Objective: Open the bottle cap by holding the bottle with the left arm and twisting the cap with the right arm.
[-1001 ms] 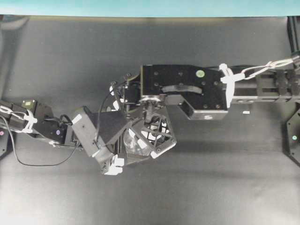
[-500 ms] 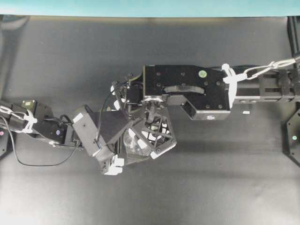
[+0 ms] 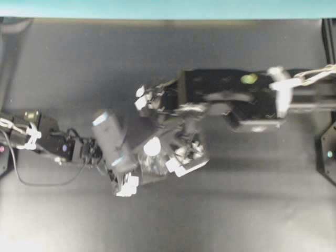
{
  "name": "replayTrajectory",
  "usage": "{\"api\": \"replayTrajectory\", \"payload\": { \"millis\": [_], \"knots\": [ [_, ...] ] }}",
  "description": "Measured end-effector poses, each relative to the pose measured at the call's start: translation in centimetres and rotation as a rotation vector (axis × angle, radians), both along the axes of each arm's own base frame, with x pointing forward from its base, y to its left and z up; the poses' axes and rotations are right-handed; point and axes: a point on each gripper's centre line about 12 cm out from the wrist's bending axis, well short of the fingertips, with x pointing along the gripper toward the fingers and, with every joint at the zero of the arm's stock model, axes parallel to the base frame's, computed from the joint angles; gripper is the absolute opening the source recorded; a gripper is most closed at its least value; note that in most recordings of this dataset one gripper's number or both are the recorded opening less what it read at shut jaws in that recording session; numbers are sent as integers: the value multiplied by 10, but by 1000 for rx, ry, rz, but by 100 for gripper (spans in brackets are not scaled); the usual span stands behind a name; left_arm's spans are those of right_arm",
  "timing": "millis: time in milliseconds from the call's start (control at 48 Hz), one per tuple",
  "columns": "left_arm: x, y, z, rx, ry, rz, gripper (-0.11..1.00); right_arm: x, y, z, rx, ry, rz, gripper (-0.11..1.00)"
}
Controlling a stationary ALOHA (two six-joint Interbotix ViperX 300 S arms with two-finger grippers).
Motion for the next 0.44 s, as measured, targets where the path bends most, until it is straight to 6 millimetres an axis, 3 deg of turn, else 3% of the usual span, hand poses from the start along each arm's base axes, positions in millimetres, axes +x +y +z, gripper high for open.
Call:
{"api": "replayTrajectory", "payload": {
  "millis": [229, 438],
  "knots": [
    [0, 0, -1, 1, 8, 0, 82, -34, -3, 27, 39, -88, -105, 79],
    [-1, 1, -2, 5, 27, 2, 82, -60, -5, 34, 97, -201, -212, 79]
  ]
}}
